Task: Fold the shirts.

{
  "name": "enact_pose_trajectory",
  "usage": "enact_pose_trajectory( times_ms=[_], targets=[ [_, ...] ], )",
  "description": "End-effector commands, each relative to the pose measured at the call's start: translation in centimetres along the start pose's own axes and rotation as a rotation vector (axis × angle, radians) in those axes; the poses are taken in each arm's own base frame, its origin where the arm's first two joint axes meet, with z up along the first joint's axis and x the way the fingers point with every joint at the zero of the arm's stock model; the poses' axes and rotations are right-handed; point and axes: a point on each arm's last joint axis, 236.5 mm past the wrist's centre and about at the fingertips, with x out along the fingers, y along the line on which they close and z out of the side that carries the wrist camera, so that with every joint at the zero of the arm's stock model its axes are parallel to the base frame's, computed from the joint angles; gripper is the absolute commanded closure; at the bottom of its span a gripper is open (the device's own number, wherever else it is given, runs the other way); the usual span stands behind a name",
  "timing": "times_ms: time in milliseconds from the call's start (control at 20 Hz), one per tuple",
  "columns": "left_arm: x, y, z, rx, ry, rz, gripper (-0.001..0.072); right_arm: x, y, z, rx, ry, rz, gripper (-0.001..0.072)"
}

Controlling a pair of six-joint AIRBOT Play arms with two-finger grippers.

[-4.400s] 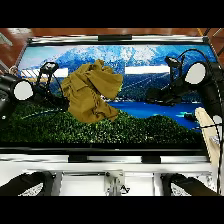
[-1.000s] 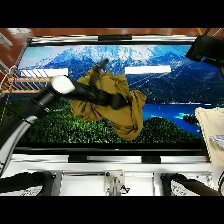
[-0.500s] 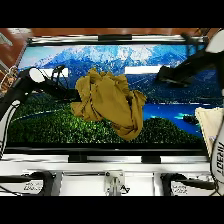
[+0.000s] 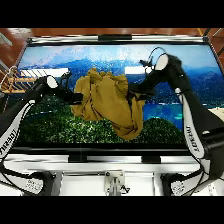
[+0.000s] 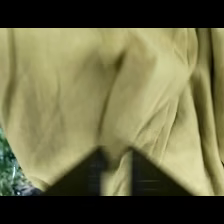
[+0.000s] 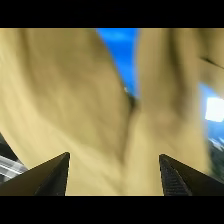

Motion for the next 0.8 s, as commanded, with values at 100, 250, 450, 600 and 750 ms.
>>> enact_pose_trajectory(
  times_ms=[100, 250, 450, 600, 750],
  targets=[
    [-1.5, -0.3, 1.4, 0.103, -0.025, -0.002, 0.0660, 6.1, 3.3, 0.3, -0.029, 0.036, 0.075, 0.0030],
    [-4.0, -0.8, 3.0, 0.129, -0.079, -0.005, 0.0661, 7.6, 4.3, 0.2, -0.059, 0.037, 0.075, 0.0031],
    [-7.7, -0.6, 4.6, 0.154, -0.153, 0.025, 0.0662, 8.8, 4.8, -0.3, -0.071, 0.057, 0.070, 0.0649],
    [-13.1, 0.5, 6.6, 0.188, -0.261, 0.098, 0.0662, 4.9, 2.9, 1.0, -0.135, 0.046, 0.007, 0.0656],
    [-22.6, -0.3, 9.8, 0.200, -0.481, 0.119, 0.0662, -6.2, 1.1, 6.4, -0.206, -0.223, -0.101, 0.0656]
  ],
)
